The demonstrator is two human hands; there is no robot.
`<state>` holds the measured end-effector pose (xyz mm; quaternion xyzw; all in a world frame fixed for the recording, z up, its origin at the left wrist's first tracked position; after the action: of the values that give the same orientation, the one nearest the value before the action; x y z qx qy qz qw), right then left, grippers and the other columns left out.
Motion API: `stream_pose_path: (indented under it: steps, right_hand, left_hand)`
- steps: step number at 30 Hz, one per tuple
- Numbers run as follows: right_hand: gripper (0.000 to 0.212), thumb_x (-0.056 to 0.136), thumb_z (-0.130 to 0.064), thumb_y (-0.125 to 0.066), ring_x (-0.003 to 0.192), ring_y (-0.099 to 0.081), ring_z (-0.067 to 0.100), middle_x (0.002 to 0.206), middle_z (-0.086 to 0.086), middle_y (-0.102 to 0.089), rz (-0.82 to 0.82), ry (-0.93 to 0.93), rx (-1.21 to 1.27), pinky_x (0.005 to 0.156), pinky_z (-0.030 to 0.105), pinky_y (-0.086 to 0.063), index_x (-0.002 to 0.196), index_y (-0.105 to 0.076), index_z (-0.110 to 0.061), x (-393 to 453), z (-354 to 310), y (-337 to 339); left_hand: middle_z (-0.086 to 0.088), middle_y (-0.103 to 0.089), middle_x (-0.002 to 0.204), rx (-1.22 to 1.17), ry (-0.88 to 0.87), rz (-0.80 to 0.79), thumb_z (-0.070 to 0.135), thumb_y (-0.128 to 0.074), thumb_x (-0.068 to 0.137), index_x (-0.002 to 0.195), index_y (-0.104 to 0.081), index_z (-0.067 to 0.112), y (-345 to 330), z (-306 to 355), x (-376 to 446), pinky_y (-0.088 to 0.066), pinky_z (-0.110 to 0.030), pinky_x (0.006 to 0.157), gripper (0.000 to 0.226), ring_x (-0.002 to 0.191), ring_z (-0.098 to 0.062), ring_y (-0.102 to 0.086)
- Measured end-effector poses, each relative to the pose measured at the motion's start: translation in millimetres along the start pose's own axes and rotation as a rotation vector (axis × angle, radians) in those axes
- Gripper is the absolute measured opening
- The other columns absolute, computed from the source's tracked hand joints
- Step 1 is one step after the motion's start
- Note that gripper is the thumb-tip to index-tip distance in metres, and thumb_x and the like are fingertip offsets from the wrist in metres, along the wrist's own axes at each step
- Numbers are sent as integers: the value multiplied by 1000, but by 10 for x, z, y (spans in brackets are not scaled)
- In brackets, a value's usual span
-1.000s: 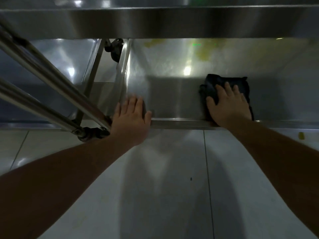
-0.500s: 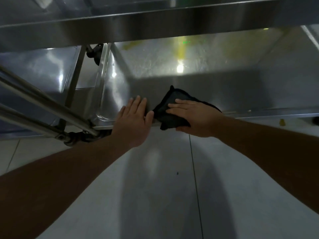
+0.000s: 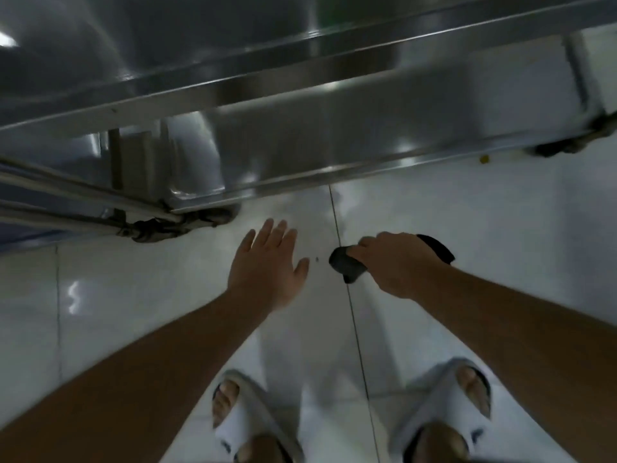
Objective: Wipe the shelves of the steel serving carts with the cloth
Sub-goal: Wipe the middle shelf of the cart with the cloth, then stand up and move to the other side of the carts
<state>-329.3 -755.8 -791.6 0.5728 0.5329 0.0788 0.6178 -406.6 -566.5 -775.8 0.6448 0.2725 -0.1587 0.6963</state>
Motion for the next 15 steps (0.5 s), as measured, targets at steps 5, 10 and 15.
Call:
stream_pose_path:
  steps: [5,10,15]
  right_hand:
    - [47,93,-11,-55,98,-60,24,117,-4,-57,-96,-146,124,66,37,-38,136,-48,-29,-1081,-111,125]
    - [47,96,-15,-55,99,-59,24,120,-2,-58,-106,-327,291,70,38,-48,140,-45,-28,-2183,-186,895]
    - [52,97,-14,-53,108,-61,27,127,2,-58,-82,-455,464,82,38,-53,146,-44,-28,-3291,-55,1981]
  left_hand:
    - [-1,-12,177,-3,36,-237,61,-25,105,169,-13,25,292,343,-908,-11,-49,130,74,163,-25,-5]
    - [0,-8,177,48,14,-328,61,-26,105,168,-9,29,1200,857,-1727,-13,-53,129,74,162,-33,-2]
    - [3,-3,177,32,26,-354,62,-24,105,168,-5,31,2479,1453,-2311,-9,-53,129,73,163,-27,0]
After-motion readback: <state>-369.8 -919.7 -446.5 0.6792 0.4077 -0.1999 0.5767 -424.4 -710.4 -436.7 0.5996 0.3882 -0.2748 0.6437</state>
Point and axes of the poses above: each hand's wrist, its own x-axis towards the middle knuckle, its own y-axis out of the back of the hand, z = x × y, the point moved 6 cm from there along x, towards the middle knuckle
